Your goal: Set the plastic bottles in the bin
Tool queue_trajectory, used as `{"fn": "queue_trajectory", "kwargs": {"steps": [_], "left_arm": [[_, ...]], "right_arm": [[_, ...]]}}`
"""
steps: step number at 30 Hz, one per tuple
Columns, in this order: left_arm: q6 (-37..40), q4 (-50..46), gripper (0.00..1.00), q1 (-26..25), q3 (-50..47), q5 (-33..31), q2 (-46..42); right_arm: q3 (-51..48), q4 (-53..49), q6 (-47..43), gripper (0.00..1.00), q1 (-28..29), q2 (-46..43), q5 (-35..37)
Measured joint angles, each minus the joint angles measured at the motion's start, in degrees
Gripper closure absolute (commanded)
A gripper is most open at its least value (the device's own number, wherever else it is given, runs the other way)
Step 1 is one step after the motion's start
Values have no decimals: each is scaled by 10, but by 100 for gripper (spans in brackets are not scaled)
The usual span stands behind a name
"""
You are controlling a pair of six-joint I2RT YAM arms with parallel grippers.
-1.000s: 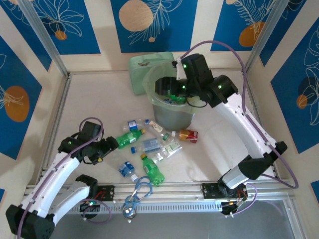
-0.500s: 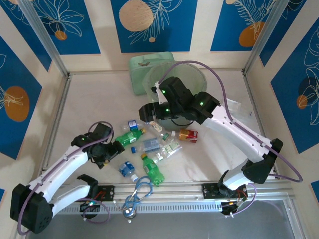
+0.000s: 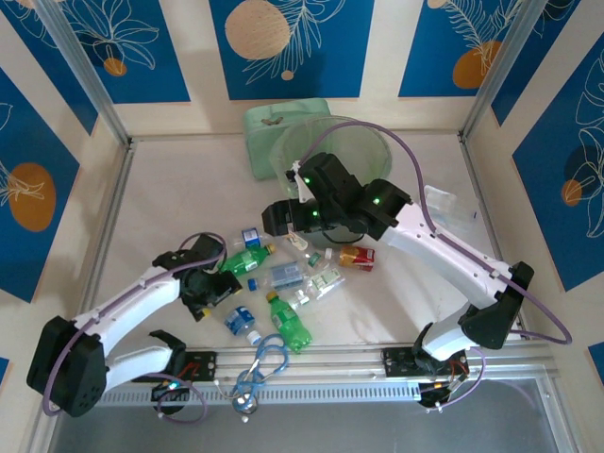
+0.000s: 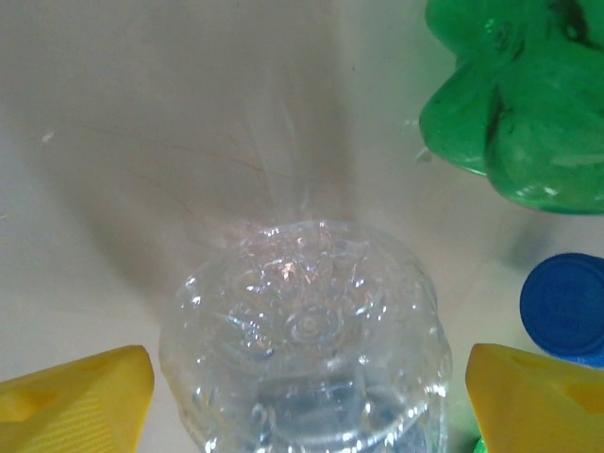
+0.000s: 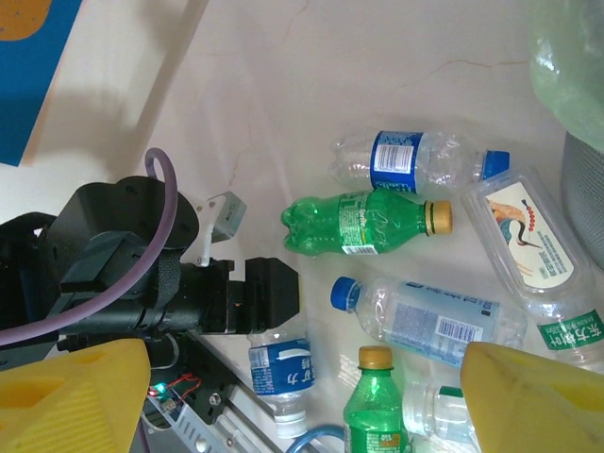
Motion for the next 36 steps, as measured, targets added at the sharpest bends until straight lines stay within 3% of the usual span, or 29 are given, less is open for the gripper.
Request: {"fn": "queue_trajectory", "kwargs": {"steps": [16,36], "left_arm": [[-10,29,29,-2,-4,0,25],[-8,7,45,-2,-1,-2,-10]], "right_arm": [[-9,3,7,18,-12,-6,1],[-20,7,17,19,-38,-28,9]]}}
